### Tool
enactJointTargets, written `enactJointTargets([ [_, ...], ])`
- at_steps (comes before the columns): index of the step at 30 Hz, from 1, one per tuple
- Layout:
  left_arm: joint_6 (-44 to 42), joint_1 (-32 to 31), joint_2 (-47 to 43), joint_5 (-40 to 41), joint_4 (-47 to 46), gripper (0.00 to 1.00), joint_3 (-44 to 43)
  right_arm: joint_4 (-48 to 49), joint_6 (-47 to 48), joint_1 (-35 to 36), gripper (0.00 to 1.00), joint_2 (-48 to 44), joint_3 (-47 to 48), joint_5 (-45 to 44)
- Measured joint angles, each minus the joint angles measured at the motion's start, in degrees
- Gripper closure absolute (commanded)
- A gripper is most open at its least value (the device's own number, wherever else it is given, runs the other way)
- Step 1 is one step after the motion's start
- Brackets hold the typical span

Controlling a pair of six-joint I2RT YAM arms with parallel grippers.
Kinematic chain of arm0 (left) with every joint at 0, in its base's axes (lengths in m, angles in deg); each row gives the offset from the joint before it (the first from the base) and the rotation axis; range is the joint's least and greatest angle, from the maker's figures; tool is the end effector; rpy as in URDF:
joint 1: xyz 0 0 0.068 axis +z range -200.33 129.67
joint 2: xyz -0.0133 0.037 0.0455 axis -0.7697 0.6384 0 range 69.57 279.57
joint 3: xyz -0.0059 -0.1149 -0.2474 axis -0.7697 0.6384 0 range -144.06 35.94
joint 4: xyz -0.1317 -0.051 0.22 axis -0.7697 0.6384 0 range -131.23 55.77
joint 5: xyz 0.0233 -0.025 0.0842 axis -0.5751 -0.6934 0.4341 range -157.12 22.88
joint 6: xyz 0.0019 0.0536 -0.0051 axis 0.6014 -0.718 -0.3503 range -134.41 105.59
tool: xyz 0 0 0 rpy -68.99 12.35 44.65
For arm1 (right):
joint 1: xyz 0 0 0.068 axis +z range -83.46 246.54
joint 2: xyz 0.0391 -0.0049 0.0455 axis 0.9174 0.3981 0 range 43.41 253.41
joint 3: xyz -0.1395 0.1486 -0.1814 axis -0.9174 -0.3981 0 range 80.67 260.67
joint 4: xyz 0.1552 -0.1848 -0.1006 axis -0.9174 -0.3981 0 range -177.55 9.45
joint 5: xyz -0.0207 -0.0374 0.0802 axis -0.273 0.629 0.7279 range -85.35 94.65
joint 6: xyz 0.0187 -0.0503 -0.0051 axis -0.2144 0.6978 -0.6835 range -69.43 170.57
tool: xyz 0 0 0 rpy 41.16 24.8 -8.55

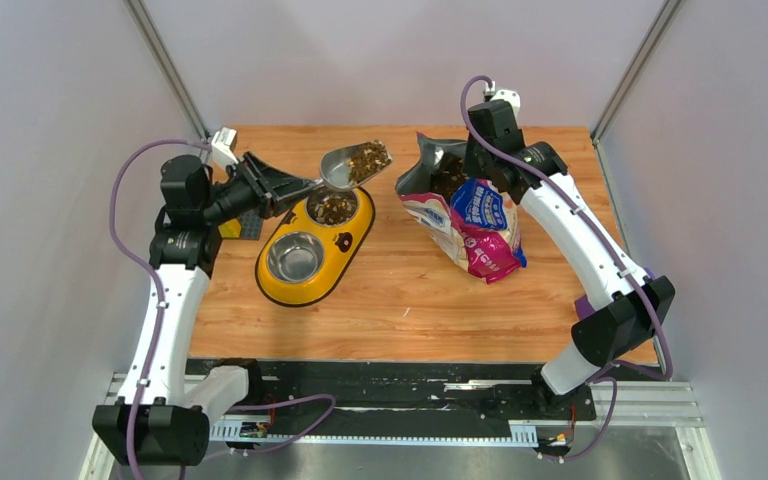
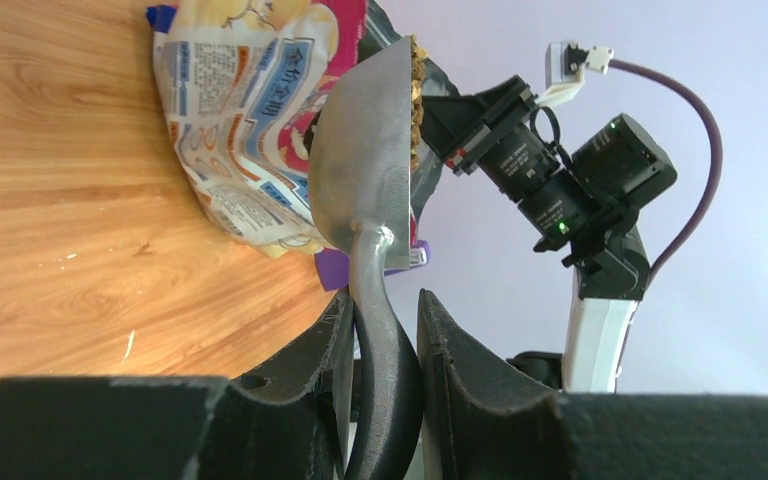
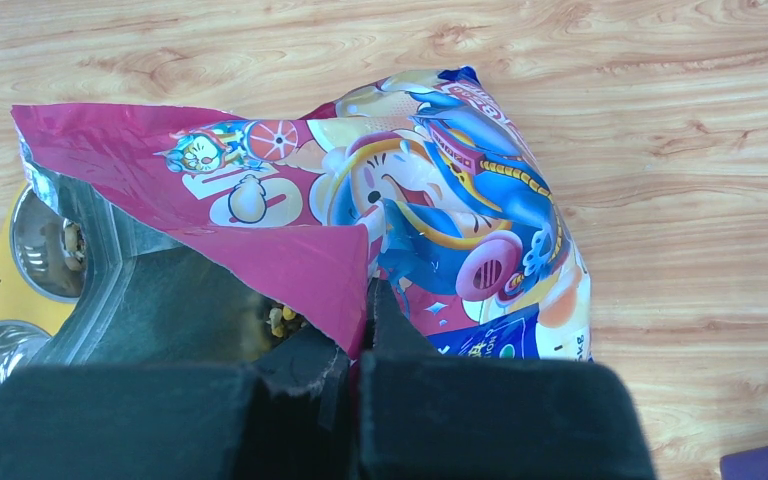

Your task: Serve the pet food

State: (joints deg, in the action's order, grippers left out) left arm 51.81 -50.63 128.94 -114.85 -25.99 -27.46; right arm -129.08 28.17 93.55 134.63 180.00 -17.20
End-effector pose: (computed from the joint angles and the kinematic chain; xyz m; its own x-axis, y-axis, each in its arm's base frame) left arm 0.2215 -0.0275 0.3988 -0.7459 -0.6116 -0.2638 0.1161 0.2707 -0.9557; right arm 0.3101 0.1432 0.4020 -0.5985 0.0918 -0.7958 0.0638 0.9957 0.0669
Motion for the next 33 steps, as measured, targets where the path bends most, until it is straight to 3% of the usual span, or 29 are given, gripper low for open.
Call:
enactJointTargets([
  [18, -1.0, 12.5, -12.3, 2.0, 7.3, 1.00, 9.0, 0.0, 0.0, -0.5, 1.00, 0.0, 0.0, 1.0],
  [33, -4.4, 18.2, -17.0, 3.1, 10.6, 1.00, 18.1, 0.2, 0.7, -0.9, 1.00, 0.0, -0.1, 1.5],
])
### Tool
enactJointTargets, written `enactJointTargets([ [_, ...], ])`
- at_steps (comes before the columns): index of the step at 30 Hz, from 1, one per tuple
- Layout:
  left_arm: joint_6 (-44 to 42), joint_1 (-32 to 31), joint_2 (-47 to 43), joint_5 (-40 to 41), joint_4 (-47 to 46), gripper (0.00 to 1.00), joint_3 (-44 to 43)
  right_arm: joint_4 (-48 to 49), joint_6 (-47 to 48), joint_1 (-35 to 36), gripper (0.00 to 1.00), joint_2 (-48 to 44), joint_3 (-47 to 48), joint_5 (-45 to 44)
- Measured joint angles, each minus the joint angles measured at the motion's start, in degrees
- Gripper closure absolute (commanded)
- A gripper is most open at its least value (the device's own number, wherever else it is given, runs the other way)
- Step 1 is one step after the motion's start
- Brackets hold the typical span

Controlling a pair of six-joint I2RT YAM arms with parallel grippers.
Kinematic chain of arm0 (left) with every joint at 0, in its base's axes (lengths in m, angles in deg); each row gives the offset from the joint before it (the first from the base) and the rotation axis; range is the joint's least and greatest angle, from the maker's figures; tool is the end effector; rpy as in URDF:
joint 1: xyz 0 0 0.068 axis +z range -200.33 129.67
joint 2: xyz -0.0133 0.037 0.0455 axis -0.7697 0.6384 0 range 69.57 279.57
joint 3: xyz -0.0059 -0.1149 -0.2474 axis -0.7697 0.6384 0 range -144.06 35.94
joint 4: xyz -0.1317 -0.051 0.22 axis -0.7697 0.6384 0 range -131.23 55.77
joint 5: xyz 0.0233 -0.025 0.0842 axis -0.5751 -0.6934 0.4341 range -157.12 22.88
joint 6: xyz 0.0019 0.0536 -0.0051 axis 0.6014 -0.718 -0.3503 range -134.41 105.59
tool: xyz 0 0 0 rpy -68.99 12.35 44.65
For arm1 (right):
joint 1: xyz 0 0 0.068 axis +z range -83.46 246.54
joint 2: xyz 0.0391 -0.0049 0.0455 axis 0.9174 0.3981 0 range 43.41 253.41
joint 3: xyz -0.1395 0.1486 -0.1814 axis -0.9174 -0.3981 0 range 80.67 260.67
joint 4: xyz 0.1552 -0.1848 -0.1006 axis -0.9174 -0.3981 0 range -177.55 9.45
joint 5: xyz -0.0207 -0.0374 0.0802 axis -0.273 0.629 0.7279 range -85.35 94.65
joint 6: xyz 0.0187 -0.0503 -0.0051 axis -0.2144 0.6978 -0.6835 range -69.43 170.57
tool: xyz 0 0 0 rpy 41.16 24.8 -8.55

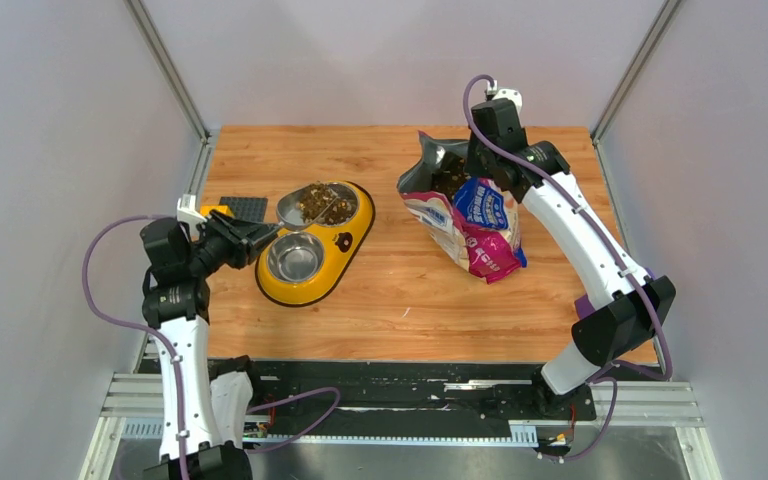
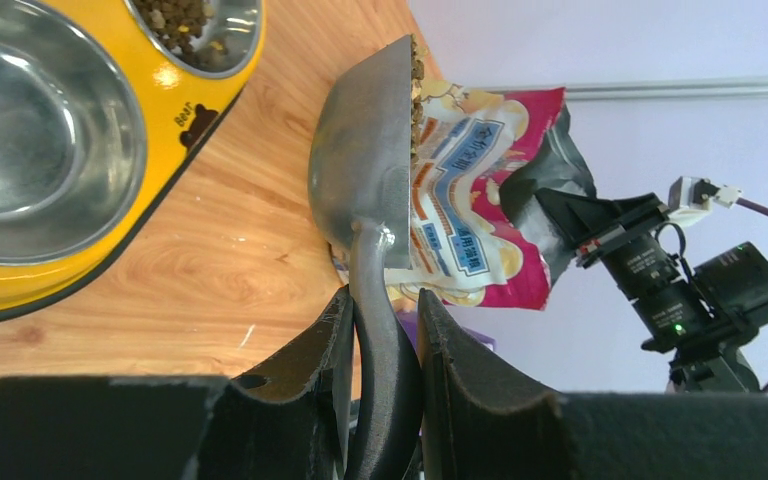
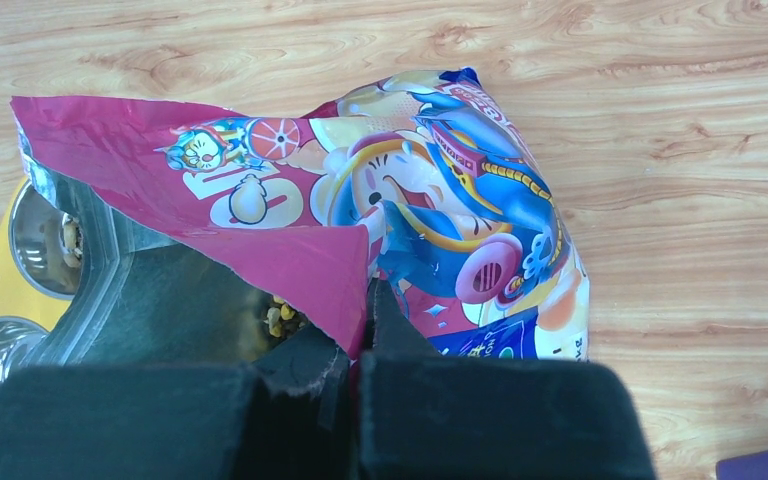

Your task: Serve the pet food

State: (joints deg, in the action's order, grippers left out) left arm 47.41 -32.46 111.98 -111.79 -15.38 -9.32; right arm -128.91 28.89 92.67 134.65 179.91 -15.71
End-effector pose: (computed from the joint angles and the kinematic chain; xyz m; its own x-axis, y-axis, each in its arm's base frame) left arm 0.1582 0.0247 0.3249 -0.5262 -0.8283 -0.1925 -0.1401 0.3077 -0.9411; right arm 0.3124 0.1395 0.4015 -0.6049 0.0889 -0.7913 0.0522 0.9960 0.0720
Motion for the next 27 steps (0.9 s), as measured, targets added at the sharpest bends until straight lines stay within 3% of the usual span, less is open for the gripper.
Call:
enactJointTargets([
  [11, -1.5, 2.3, -6.4, 2.5, -0.3, 1.00, 8.1, 0.3, 0.7, -1.0, 1.00, 0.0, -0.1, 1.0],
  [27, -0.3, 2.5, -14.8, 11.3, 2.2, 1.00, 13.5, 2.1, 0.8, -2.4, 1.00, 0.0, -1.3, 2.3],
])
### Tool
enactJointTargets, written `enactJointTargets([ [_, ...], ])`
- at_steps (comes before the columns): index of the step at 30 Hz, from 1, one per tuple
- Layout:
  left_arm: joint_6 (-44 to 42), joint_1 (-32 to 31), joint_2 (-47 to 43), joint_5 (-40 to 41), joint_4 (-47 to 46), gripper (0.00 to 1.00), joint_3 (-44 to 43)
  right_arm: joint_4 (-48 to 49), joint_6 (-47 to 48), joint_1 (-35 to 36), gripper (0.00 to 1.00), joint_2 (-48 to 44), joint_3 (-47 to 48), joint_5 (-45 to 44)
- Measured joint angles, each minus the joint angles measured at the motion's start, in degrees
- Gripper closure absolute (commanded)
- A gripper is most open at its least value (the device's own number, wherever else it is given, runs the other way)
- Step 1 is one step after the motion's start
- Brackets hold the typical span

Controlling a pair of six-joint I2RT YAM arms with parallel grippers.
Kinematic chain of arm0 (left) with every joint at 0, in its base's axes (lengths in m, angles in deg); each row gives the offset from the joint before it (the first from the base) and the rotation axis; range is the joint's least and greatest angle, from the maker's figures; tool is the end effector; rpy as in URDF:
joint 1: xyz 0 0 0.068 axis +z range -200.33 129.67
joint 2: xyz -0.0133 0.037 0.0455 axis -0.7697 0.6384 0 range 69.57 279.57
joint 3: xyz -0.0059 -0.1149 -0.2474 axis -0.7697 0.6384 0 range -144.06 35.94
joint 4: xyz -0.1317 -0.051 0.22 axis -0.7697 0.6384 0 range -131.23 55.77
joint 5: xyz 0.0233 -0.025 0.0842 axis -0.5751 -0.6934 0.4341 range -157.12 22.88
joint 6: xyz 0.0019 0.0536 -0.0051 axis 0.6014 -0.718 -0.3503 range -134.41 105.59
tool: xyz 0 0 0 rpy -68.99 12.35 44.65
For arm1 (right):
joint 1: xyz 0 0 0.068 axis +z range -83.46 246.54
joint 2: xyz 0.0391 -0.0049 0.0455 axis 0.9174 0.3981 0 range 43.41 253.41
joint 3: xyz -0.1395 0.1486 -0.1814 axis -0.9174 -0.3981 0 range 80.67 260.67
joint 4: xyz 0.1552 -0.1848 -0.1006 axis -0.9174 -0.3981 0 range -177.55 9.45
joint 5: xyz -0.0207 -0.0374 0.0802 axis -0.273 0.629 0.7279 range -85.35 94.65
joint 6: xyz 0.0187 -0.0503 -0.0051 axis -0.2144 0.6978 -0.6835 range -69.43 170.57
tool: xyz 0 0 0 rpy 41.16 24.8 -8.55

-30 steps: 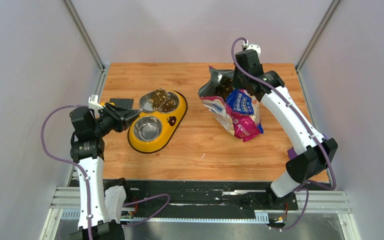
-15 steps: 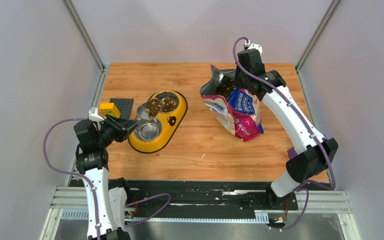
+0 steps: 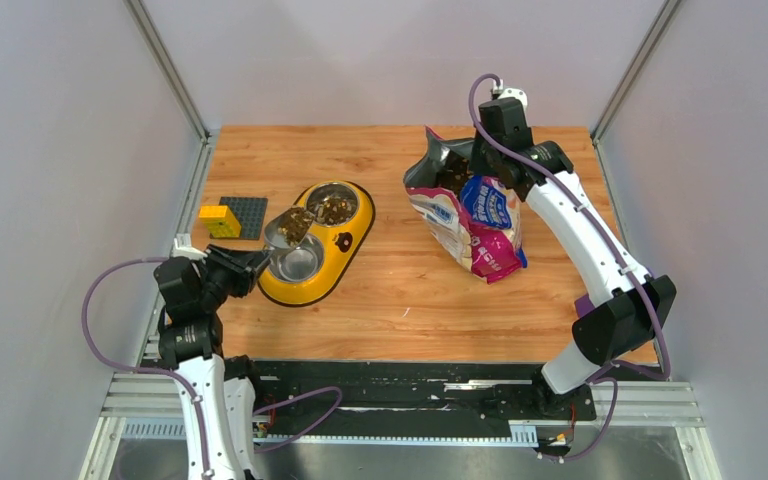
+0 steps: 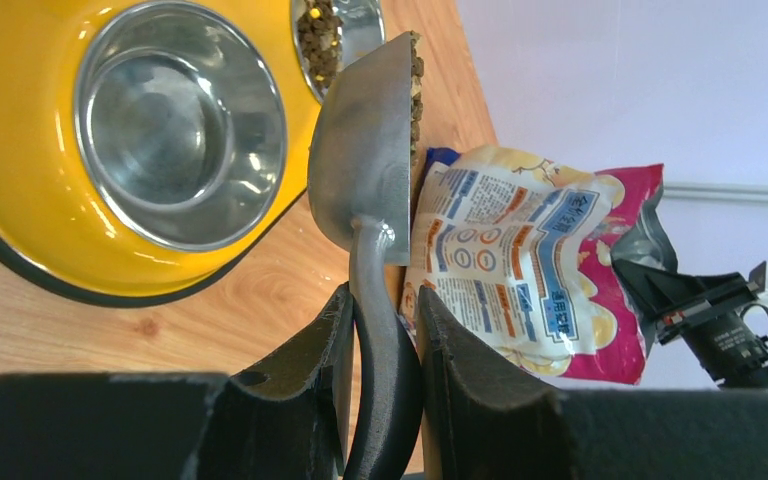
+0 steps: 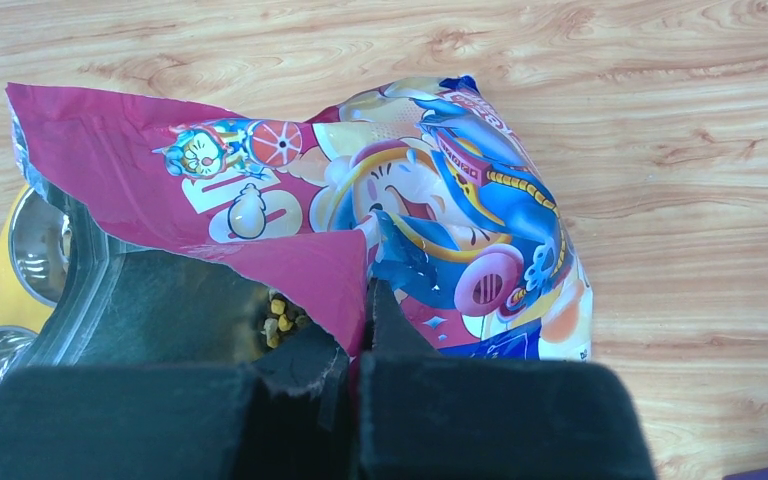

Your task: Serve the pet food

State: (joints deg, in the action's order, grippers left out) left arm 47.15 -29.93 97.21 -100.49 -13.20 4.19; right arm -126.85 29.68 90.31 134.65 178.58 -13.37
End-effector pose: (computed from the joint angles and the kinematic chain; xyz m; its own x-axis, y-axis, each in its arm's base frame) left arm 0.1202 0.0238 0.2714 -0.3394 -0.9097 -0.2392 -0.2485 0.3320 -0.9100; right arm 0.3204 0.1291 0.3967 -0.6043 0.1043 -0.7899 0.0537 0.9945 0.0902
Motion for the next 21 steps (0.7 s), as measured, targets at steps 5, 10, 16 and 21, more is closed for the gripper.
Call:
enactJointTargets([
  [5, 1.2, 0.0, -3.4, 3.4, 3.2, 1.00, 1.0, 0.3, 0.0, -0.3, 1.00, 0.0, -0.1, 0.2],
  [10, 1.3, 0.0, -4.2, 5.9, 6.2, 1.00, 1.0, 0.3, 0.0, -0.5, 1.00, 0.0, -0.2, 0.6],
  [16, 0.9, 0.1, -2.6, 7.0, 9.7, 1.00, 0.8, 0.3, 0.0, -1.0, 1.00, 0.0, -0.2, 0.9],
  [21, -0.7, 0.1, 1.3, 8.4, 14.3, 1.00, -1.8, 0.5, 0.0, -1.5, 1.00, 0.0, -0.2, 1.2],
])
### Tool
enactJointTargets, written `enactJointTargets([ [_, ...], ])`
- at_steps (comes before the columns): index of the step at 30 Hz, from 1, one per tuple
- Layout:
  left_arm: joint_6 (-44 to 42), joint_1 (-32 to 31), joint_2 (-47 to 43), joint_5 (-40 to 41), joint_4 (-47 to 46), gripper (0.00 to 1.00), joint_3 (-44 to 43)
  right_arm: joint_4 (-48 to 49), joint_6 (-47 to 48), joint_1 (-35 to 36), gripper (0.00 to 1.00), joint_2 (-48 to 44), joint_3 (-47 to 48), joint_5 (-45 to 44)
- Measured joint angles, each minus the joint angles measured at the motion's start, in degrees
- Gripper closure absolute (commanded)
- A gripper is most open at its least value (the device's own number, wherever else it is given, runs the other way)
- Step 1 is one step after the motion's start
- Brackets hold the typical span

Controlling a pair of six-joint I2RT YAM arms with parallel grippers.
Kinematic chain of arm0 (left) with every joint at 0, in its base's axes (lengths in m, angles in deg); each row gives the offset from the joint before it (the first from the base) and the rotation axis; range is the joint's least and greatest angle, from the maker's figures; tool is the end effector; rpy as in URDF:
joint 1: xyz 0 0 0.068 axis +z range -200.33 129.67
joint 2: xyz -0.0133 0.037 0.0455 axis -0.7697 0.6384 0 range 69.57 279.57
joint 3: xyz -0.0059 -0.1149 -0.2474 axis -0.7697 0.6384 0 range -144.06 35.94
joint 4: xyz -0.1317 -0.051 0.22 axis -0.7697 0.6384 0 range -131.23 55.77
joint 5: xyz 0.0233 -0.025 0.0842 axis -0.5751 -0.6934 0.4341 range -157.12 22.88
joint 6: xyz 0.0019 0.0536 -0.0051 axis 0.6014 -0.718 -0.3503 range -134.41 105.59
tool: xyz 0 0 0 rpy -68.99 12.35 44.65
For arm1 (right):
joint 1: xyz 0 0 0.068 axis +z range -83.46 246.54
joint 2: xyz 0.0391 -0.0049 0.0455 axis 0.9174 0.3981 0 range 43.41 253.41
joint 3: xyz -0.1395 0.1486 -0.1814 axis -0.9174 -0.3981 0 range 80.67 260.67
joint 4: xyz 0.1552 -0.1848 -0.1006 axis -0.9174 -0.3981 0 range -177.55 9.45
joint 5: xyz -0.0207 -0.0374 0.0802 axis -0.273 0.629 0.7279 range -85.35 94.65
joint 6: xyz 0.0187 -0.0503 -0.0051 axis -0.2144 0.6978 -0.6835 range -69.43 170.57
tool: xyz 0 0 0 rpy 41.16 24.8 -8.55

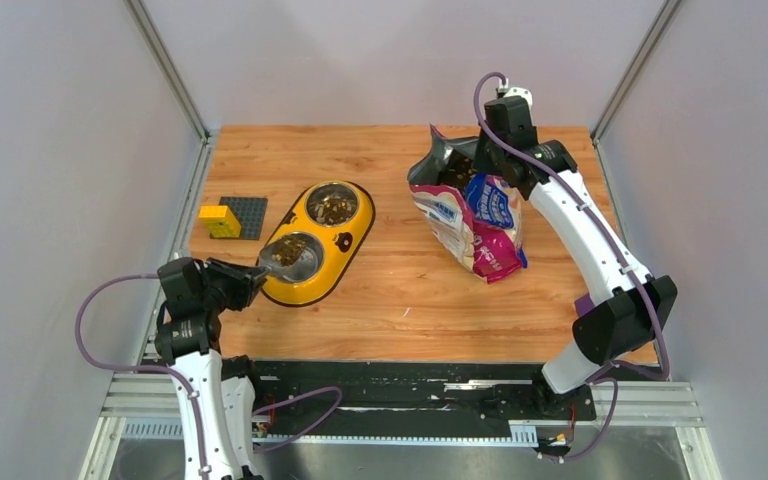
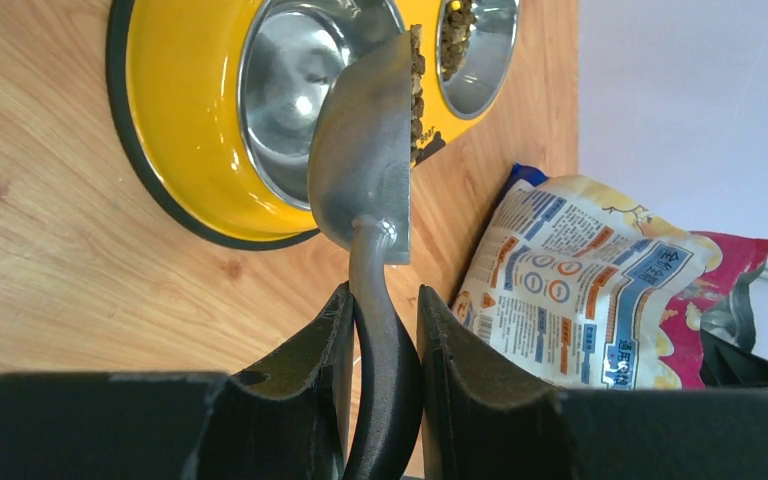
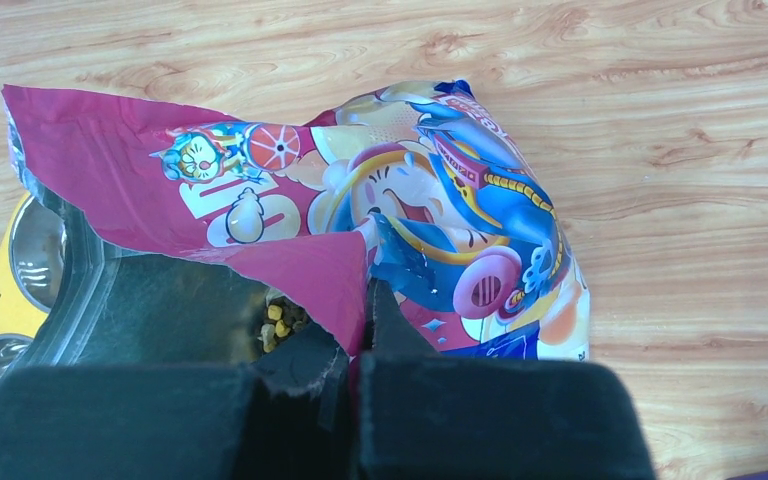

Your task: Serve the pet food

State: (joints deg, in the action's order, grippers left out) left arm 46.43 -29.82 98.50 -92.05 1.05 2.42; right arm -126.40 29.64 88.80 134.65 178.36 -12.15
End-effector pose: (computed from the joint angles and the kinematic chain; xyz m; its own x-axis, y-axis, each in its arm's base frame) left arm 0.1105 0.0253 0.2558 -0.2744 -0.9481 -0.1605 -0.5028 0.2837 -0.8165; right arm 0.3242 0.1216 0.3960 -0.6044 0.1220 -0.7873 0.0642 0.9924 0.1046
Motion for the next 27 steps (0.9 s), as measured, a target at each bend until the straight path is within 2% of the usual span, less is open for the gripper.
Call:
enactJointTargets([
  [15, -5.3, 0.1, 10.3, 3.9, 9.1, 1.00, -7.4, 0.5, 0.0, -1.5, 1.00, 0.0, -0.3, 1.5],
  [27, -15.5, 0.2, 24.5, 9.2, 20.7, 1.00, -24.0, 0.5, -0.2, -1.9, 1.00, 0.0, -0.3, 1.9],
])
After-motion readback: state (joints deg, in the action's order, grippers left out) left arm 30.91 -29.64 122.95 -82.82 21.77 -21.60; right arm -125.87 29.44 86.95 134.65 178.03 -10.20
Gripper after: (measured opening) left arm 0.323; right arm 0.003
